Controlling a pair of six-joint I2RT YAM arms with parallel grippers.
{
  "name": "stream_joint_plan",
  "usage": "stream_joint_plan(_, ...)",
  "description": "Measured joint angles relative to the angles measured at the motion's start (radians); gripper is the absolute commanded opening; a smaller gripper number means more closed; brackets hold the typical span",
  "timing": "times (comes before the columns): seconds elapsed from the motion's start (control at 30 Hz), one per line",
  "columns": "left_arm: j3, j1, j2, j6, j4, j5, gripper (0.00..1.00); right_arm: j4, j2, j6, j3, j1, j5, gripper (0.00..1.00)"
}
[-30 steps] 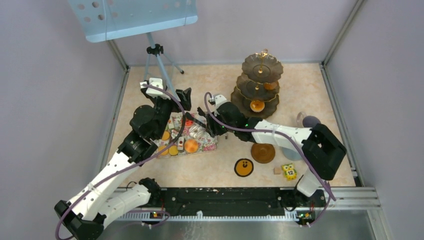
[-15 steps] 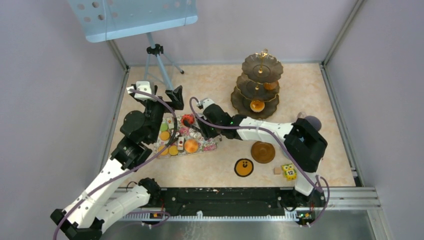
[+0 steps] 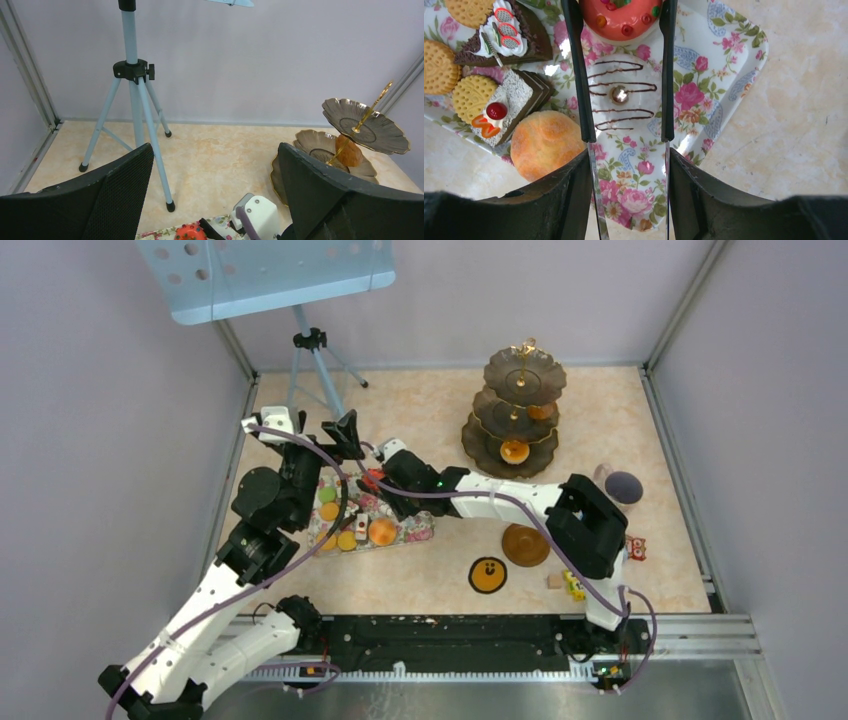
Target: Serve the afternoon tea
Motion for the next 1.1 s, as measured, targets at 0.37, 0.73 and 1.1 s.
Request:
stream_joint_plan(0.37, -0.004, 0.001, -0.002, 0.000, 0.002, 0.001, 0.99, -0.035, 0.059, -0.026, 0.069, 0.017, 0.032, 0.52)
stream_joint_plan(0.73, -0.005, 0.002, -0.001, 0.000, 0.002, 0.004, 0.99, -0.037, 0.060, -0.027, 0.085, 0.017, 0.039, 0.34)
stream_joint_plan(1.1, -0.005, 0.008, 0.010, -0.001, 0.003, 0.007, 0.99, -0.006, -0.126, -0.022, -0.061, 0.021, 0.119, 0.32)
